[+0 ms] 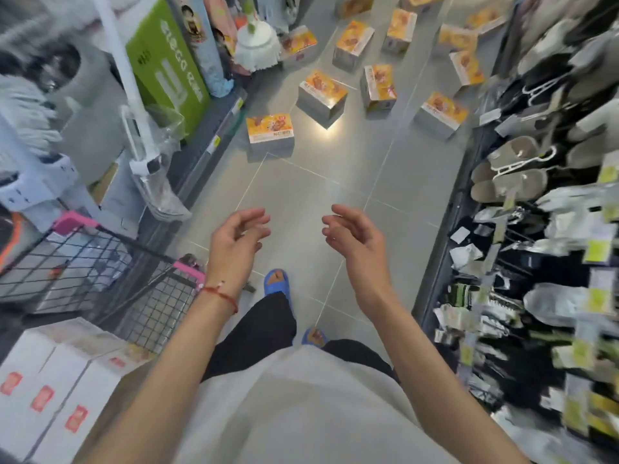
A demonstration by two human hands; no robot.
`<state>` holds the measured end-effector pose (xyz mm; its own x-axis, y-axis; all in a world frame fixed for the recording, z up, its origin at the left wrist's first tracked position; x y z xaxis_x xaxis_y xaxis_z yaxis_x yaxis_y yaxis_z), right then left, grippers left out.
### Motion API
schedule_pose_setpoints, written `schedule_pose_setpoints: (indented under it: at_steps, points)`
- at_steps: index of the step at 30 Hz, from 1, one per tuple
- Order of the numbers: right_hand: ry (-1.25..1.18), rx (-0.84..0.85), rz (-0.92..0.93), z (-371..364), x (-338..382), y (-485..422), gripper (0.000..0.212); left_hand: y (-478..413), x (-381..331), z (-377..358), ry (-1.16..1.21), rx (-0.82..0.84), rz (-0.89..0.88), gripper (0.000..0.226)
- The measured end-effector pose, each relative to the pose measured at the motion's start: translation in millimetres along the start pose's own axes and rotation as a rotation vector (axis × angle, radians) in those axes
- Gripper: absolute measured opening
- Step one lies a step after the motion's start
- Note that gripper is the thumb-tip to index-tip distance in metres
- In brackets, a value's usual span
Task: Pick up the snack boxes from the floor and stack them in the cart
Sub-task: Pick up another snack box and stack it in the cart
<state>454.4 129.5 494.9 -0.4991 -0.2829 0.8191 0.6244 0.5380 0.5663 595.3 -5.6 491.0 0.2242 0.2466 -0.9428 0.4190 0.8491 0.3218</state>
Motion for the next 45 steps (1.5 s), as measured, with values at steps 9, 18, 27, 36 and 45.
schedule_pose_setpoints:
  at_steps: [9, 18, 27, 36, 45]
  points:
    - [0.021, -0.129, -0.026, -40, 60, -94, 0.026, -138, -43, -11, -0.017, 0.088, 0.022, 0.024]
    - [0.041, -0.123, -0.049, -95, 120, -184, 0.025, -257, -83, -6, -0.023, 0.090, 0.055, 0.024]
    - [0.085, -0.047, -0.123, -135, 191, -347, 0.023, -403, -112, -32, -0.049, -0.043, 0.136, 0.022]
    - [0.236, 0.031, -0.234, -166, 257, -482, 0.020, -527, -130, -70, -0.018, -0.113, 0.251, 0.020]
    - [0.353, -0.026, -0.393, -199, 236, -610, 0.020, -647, -62, -65, -0.056, -0.063, 0.421, 0.017]
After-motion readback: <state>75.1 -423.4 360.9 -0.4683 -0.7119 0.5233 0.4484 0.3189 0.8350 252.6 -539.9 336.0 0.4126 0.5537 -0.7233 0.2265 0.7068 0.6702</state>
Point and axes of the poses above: each hand's wrist, its own y-axis away from the middle knuckle, its own z-axis out of the back of the hand, x = y × z, the point moved 3 cm from there along -y, towards the middle knuckle, and after that the axes turned 9 degrees about -z, right-handed, at the moved point
